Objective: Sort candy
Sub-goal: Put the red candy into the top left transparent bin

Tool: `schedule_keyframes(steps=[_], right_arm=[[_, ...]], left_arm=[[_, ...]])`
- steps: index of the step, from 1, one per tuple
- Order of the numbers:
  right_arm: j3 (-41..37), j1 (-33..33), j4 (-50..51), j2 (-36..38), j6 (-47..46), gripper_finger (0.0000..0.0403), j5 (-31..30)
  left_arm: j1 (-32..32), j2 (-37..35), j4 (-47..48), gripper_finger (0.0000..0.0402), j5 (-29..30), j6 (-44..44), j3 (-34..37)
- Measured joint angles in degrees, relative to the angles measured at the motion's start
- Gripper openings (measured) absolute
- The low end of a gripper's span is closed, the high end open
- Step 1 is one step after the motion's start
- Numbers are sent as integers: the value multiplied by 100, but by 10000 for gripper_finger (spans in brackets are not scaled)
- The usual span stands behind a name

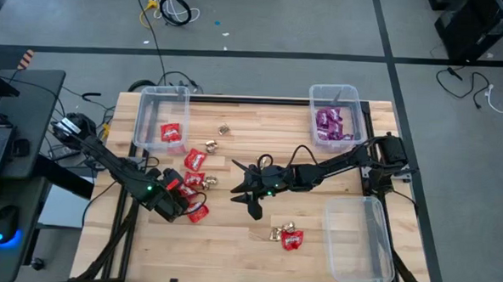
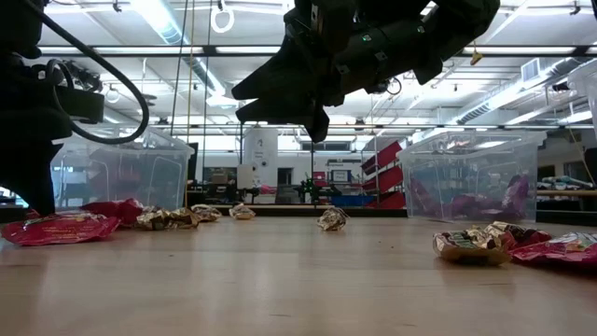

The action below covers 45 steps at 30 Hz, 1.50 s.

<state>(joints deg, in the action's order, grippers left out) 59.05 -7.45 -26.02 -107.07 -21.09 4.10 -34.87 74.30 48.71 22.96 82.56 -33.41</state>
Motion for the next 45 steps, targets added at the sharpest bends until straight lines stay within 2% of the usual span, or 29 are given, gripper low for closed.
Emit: schedule_keyframes(steps=[5,10,16,23,34,45], right_arm=[[0,8,0,0,23,130,0],[0,11,0,0,27,130,0],[0,10,-1,0,30,130,0],[0,10,-1,0,162,130,-55],[0,-26,-5,0,674,130,-844],[2,-620,-275,0,1579,130,-2365]], left_arm=[[0,0,2,58,2,-66,0],[0,0,2,7,10,-129,0],[-1,-1,16,2,15,-281,-9],[-11,-2,297,1,21,-548,-346],[-15,-4,855,0,585,-1243,-1214],[-15,-7,784,0,1308,-2123,-1684]])
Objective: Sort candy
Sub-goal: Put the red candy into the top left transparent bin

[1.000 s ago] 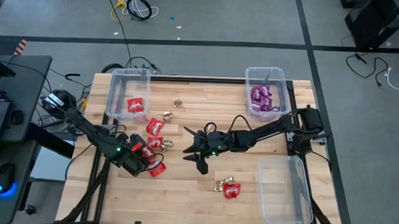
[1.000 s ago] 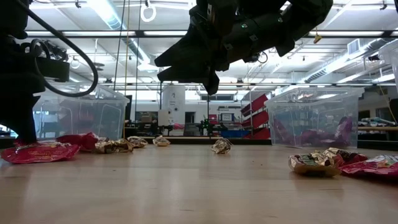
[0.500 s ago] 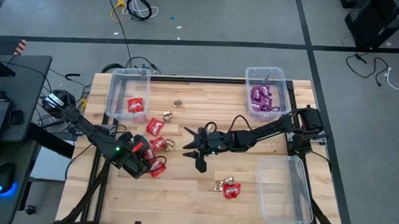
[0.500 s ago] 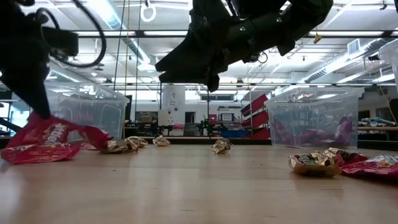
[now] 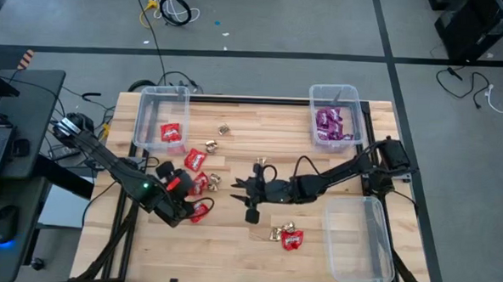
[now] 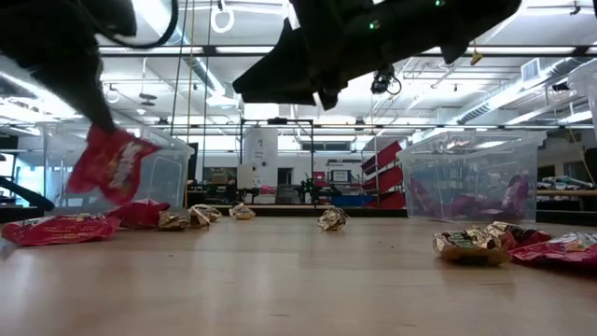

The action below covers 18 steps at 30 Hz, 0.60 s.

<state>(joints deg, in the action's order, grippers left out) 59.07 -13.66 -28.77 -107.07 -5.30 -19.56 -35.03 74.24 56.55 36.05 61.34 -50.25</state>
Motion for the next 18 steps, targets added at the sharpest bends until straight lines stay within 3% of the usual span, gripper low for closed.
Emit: schedule_keyframes(steps=[8,18], right_arm=[[0,-102,-200,0,-60,137,-351],[0,-91,-422,0,-114,185,-351]], left_arm=[[0,0,-454,0,867,-1071,-395],[4,0,-1840,0,1661,-2597,-456]])
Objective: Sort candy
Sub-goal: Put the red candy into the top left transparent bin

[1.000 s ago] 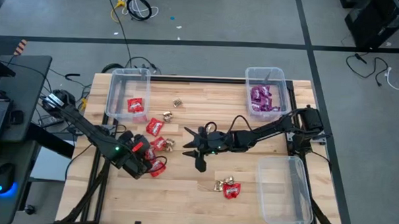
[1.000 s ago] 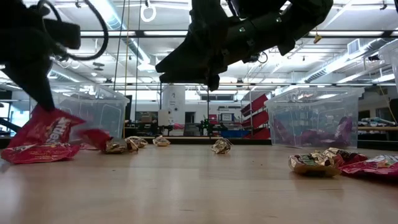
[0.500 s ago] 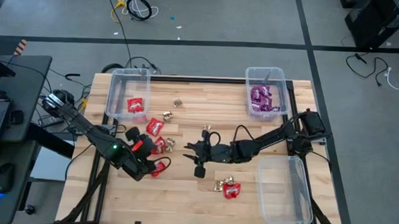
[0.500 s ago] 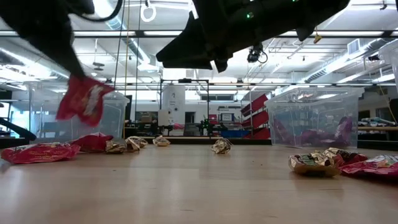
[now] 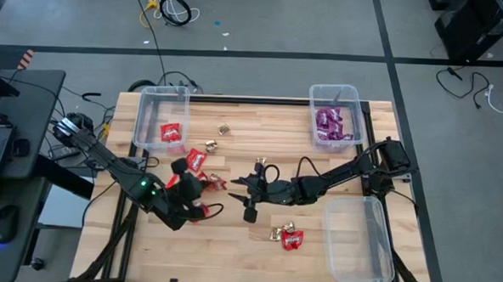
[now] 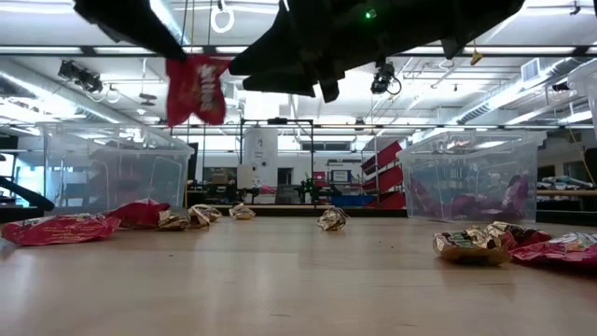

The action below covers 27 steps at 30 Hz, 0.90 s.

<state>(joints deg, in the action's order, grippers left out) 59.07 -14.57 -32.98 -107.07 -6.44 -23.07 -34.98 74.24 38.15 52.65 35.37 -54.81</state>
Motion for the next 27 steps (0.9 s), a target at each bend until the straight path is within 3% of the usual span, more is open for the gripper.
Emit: schedule_keyframes(steps=[7,14,21,27], right_arm=[[0,0,-112,0,-2,215,4],[0,5,-404,0,-4,219,234],[0,86,-489,0,-150,198,404],[0,135,-487,0,-143,148,643]], left_arm=[[11,0,-775,0,154,-779,0],[11,0,-973,0,150,-865,0],[11,0,-1356,0,146,-1229,2],[11,0,-1519,0,112,-1427,2]])
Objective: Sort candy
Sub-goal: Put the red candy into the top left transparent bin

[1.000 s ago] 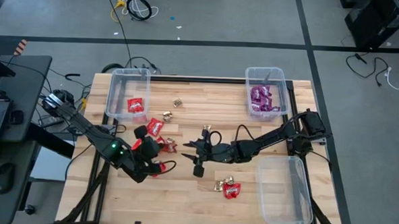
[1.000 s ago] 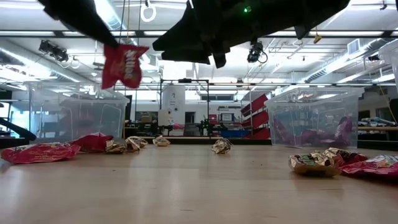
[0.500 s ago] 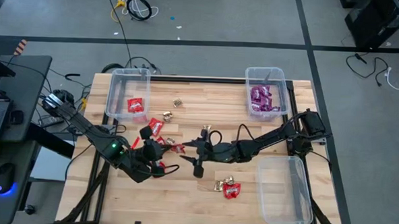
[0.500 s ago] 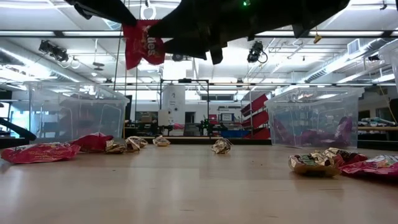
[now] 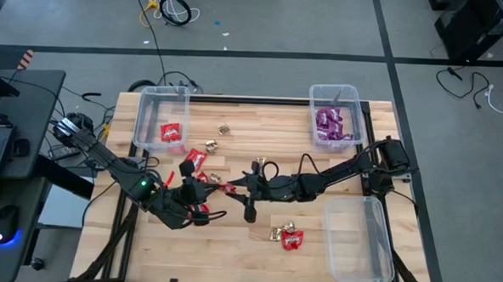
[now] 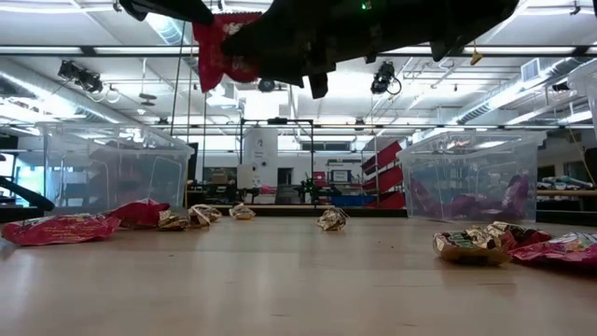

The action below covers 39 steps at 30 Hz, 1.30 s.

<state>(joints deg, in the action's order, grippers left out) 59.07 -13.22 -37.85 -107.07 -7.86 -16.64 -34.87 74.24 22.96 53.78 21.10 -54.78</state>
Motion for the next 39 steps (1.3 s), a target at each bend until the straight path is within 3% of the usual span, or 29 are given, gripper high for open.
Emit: schedule_keyframes(steps=[10,19,29,34,39], right_arm=[[0,-15,-13,0,207,20,12],[0,-16,-6,0,18,33,15],[0,-33,95,0,-22,19,26],[0,-33,411,0,-284,18,203],[0,-26,750,0,-611,16,430]], left_arm=[[0,0,9,7,4,-140,0],[0,-43,314,21,-187,-138,3],[0,-165,1011,113,-501,-91,4],[0,-383,1370,136,-513,18,4],[4,-418,1227,139,-1232,-138,4]])
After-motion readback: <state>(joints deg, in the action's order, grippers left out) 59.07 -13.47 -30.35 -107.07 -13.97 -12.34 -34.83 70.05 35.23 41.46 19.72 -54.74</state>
